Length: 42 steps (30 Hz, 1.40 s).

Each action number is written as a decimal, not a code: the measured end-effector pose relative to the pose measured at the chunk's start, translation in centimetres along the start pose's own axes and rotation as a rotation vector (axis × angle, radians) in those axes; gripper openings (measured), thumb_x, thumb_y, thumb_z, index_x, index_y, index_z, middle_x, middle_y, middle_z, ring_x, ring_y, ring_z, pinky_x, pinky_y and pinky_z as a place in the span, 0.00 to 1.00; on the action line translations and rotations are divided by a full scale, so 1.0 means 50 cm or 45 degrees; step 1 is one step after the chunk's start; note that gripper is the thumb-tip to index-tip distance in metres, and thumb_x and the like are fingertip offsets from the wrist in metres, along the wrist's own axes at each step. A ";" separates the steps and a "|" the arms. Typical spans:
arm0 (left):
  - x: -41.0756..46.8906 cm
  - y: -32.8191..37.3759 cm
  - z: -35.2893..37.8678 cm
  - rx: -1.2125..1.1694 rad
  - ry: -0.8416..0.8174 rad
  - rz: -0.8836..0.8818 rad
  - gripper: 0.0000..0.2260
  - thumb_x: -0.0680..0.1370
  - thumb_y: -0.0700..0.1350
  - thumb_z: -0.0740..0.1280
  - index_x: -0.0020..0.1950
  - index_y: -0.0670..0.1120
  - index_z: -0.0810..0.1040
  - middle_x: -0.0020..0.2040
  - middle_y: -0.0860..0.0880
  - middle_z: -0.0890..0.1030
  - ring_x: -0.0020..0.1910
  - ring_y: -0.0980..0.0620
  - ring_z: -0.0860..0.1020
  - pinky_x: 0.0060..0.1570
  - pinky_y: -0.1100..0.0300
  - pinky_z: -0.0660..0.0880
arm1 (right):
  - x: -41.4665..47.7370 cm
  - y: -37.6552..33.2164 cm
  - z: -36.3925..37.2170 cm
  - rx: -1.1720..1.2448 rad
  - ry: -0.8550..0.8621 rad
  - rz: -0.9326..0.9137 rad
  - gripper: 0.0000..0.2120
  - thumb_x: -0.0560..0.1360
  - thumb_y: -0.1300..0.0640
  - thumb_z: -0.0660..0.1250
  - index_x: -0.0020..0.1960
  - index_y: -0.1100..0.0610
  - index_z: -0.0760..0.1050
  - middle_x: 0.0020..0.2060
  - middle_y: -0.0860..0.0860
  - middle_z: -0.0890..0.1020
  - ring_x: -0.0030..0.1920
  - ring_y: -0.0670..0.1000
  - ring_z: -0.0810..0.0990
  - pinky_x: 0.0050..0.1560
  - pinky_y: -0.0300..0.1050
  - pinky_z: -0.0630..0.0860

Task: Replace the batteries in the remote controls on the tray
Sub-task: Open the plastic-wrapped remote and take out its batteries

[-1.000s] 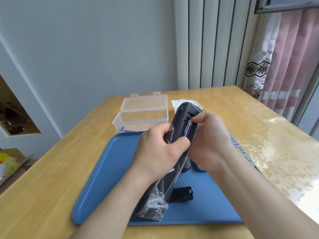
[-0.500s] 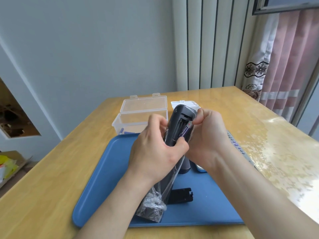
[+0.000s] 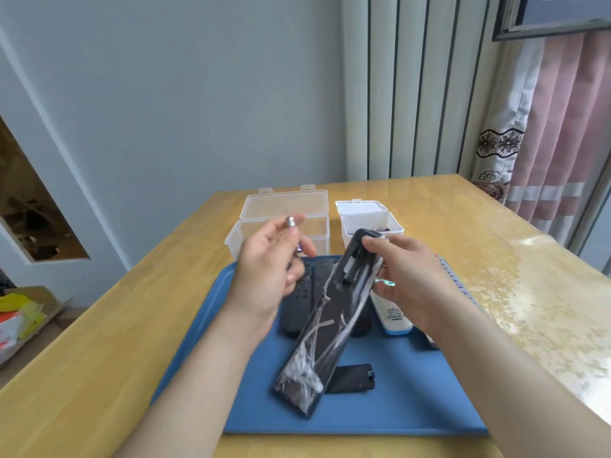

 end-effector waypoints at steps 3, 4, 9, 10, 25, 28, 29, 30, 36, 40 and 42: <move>0.013 0.022 -0.044 -0.268 0.066 -0.113 0.12 0.80 0.37 0.55 0.56 0.45 0.77 0.30 0.49 0.72 0.21 0.57 0.61 0.18 0.69 0.50 | 0.017 -0.003 -0.051 0.290 0.255 0.004 0.05 0.79 0.59 0.65 0.49 0.61 0.77 0.38 0.54 0.81 0.35 0.48 0.78 0.32 0.39 0.75; 0.017 0.026 -0.060 -0.321 0.099 -0.135 0.11 0.80 0.38 0.55 0.54 0.45 0.77 0.30 0.50 0.70 0.21 0.58 0.60 0.17 0.69 0.50 | 0.022 -0.007 -0.066 0.481 0.326 0.022 0.05 0.78 0.60 0.66 0.47 0.61 0.76 0.39 0.54 0.80 0.38 0.49 0.79 0.31 0.38 0.76; 0.020 -0.006 -0.072 -0.325 0.086 -0.327 0.09 0.82 0.41 0.57 0.45 0.44 0.73 0.29 0.50 0.67 0.20 0.59 0.61 0.15 0.70 0.52 | 0.017 -0.017 -0.066 0.954 -0.036 0.112 0.02 0.77 0.67 0.63 0.49 0.64 0.72 0.51 0.60 0.79 0.47 0.53 0.82 0.35 0.37 0.81; 0.017 -0.017 -0.062 -0.242 0.028 -0.357 0.09 0.83 0.39 0.56 0.46 0.43 0.74 0.30 0.50 0.69 0.21 0.59 0.62 0.15 0.70 0.53 | 0.010 -0.014 -0.047 0.837 -0.201 0.130 0.06 0.76 0.68 0.64 0.53 0.66 0.74 0.50 0.60 0.80 0.46 0.53 0.83 0.37 0.38 0.81; 0.078 -0.056 0.004 0.727 -0.175 -0.243 0.12 0.82 0.37 0.54 0.52 0.45 0.77 0.32 0.49 0.68 0.22 0.60 0.62 0.22 0.69 0.59 | -0.071 -0.006 0.018 -1.193 -0.704 0.180 0.20 0.76 0.49 0.70 0.63 0.57 0.72 0.32 0.46 0.81 0.26 0.41 0.79 0.31 0.33 0.75; 0.120 -0.063 0.045 0.850 -0.332 -0.248 0.13 0.79 0.36 0.56 0.50 0.51 0.78 0.35 0.51 0.74 0.27 0.55 0.65 0.26 0.63 0.61 | -0.041 -0.034 0.008 -1.655 -0.560 -0.112 0.20 0.75 0.37 0.64 0.56 0.52 0.77 0.29 0.48 0.83 0.31 0.42 0.80 0.41 0.39 0.78; 0.140 -0.065 0.063 0.875 -0.383 -0.257 0.14 0.78 0.35 0.56 0.50 0.51 0.78 0.37 0.51 0.75 0.28 0.54 0.65 0.26 0.62 0.61 | -0.021 -0.043 0.001 -1.645 -0.485 -0.141 0.18 0.75 0.38 0.63 0.55 0.51 0.78 0.29 0.48 0.83 0.31 0.44 0.80 0.41 0.42 0.78; 0.157 -0.064 0.082 0.913 -0.420 -0.252 0.15 0.77 0.34 0.56 0.51 0.50 0.78 0.40 0.50 0.76 0.29 0.54 0.65 0.27 0.62 0.61 | 0.001 -0.054 -0.008 -1.569 -0.413 -0.146 0.15 0.76 0.41 0.63 0.53 0.50 0.79 0.29 0.49 0.83 0.29 0.44 0.80 0.36 0.42 0.78; 0.275 -0.079 0.200 1.195 -0.506 -0.031 0.18 0.78 0.34 0.52 0.57 0.50 0.76 0.48 0.49 0.76 0.38 0.51 0.74 0.36 0.58 0.69 | 0.135 -0.113 -0.060 -1.256 0.084 -0.405 0.09 0.75 0.57 0.63 0.50 0.53 0.81 0.33 0.47 0.82 0.31 0.51 0.80 0.32 0.45 0.76; 0.291 -0.107 0.224 1.249 -0.623 0.102 0.18 0.78 0.33 0.55 0.61 0.49 0.75 0.61 0.46 0.77 0.59 0.47 0.74 0.52 0.58 0.70 | 0.170 -0.131 -0.057 -1.300 0.280 -0.582 0.12 0.73 0.62 0.62 0.50 0.54 0.82 0.34 0.48 0.80 0.33 0.50 0.75 0.31 0.42 0.68; 0.302 -0.077 0.174 1.188 -0.463 0.195 0.18 0.78 0.33 0.55 0.59 0.49 0.78 0.58 0.47 0.80 0.58 0.49 0.76 0.56 0.58 0.72 | 0.192 -0.128 -0.023 -1.298 0.221 -0.623 0.12 0.72 0.63 0.62 0.50 0.54 0.81 0.31 0.47 0.78 0.31 0.48 0.74 0.30 0.42 0.66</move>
Point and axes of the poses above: each hand's wrist, its own x-axis towards the middle knuckle, its own z-axis out of the palm, y = z × x, the point moved 5 cm from there along x, towards the middle knuckle
